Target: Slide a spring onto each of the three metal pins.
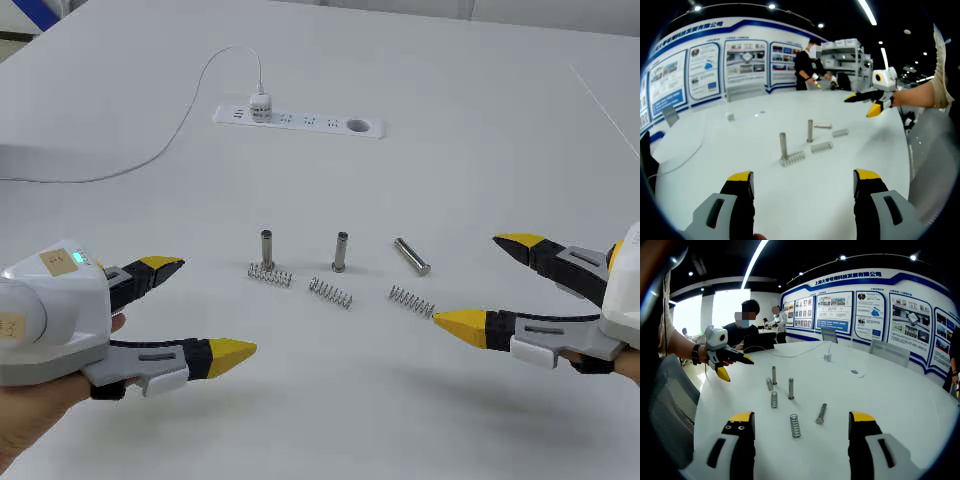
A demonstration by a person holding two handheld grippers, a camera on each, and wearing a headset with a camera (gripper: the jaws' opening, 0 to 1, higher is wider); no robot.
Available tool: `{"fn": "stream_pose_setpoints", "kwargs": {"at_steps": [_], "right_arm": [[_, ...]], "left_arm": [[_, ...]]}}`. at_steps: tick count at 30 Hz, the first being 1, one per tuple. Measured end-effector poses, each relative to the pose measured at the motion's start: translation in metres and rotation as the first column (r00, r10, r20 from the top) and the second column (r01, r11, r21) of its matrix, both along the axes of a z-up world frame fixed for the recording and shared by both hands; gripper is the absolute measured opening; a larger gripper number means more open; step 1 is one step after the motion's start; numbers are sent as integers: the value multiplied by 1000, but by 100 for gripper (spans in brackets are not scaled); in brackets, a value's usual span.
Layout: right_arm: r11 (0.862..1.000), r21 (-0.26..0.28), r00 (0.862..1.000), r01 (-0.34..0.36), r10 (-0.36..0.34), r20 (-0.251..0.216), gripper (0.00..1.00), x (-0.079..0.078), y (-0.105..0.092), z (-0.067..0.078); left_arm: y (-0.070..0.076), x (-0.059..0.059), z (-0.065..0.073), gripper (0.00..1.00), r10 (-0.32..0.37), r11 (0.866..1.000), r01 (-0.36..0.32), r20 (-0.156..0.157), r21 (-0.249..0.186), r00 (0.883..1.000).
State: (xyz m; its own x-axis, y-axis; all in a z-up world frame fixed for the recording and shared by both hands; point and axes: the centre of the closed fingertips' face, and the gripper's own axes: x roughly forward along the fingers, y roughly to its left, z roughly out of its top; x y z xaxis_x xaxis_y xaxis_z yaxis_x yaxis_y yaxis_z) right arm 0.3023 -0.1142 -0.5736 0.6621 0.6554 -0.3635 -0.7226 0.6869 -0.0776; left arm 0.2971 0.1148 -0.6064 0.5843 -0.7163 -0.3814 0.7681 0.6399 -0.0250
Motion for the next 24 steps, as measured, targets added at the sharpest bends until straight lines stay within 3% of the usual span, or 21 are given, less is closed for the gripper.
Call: {"fn": "stream_pose_setpoints", "kwargs": {"at_steps": [24], "right_arm": [[1000, -11, 1000, 11, -11, 0, 76, 0, -2, 0]], "left_arm": [[1, 0, 1, 83, 0, 1000, 0, 9, 3, 1000]]}}
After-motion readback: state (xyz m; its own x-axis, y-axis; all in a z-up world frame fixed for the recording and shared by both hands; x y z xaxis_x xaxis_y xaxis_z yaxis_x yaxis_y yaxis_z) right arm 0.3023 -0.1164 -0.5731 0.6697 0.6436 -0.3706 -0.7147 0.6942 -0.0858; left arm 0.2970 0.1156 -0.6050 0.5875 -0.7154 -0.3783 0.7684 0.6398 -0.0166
